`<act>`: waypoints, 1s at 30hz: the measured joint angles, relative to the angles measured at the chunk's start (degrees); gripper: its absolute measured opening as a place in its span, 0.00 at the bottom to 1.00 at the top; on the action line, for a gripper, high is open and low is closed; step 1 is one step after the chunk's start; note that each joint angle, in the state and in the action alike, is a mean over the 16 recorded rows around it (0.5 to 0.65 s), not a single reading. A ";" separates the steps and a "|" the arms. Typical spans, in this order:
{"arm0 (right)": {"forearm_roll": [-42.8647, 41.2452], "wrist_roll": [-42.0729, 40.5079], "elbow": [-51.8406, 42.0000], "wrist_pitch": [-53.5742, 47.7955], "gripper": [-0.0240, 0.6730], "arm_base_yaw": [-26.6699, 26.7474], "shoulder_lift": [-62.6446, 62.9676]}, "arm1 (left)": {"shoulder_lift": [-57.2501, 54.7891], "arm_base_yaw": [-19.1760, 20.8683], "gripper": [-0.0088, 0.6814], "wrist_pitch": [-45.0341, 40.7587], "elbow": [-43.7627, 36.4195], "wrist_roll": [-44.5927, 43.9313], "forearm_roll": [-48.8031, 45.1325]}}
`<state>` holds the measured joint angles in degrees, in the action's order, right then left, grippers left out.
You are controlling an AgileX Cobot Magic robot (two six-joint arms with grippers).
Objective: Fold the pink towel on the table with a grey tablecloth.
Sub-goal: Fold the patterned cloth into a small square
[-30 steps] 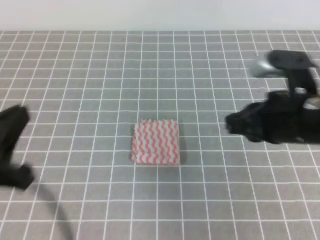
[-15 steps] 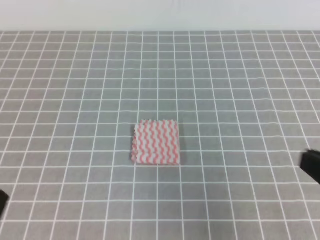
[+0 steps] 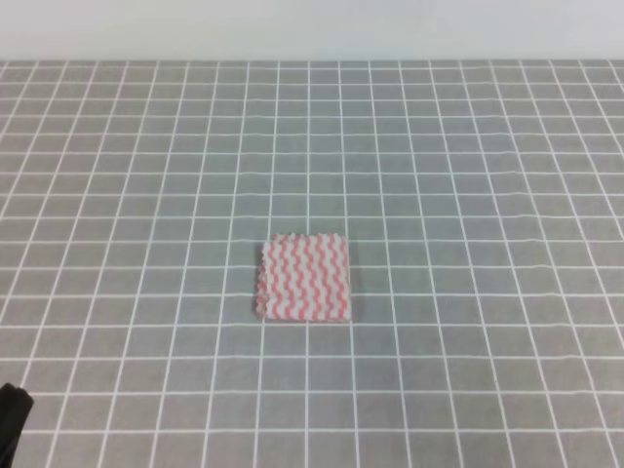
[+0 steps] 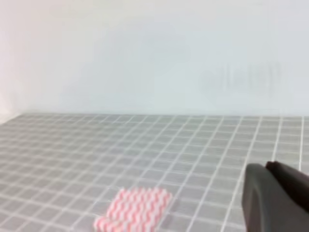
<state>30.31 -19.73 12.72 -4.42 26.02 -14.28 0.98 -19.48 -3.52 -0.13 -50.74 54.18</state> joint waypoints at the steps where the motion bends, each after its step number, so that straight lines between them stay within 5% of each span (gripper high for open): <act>1: 0.02 -0.11 -0.79 0.97 0.01 0.00 0.47 | 0.04 0.00 0.01 -0.10 -0.07 0.01 0.01; 20: 2.09 -1.14 -5.22 5.61 0.01 -0.21 2.56 | -0.08 0.00 0.01 0.03 -0.27 0.18 -0.02; 30: 2.80 -3.80 -8.86 4.84 0.01 -7.71 6.55 | 0.03 -0.01 0.01 -0.19 -0.20 0.19 0.02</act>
<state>33.11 -23.53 3.86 0.42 18.31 -7.73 1.01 -19.49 -3.71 -0.33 -50.55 54.20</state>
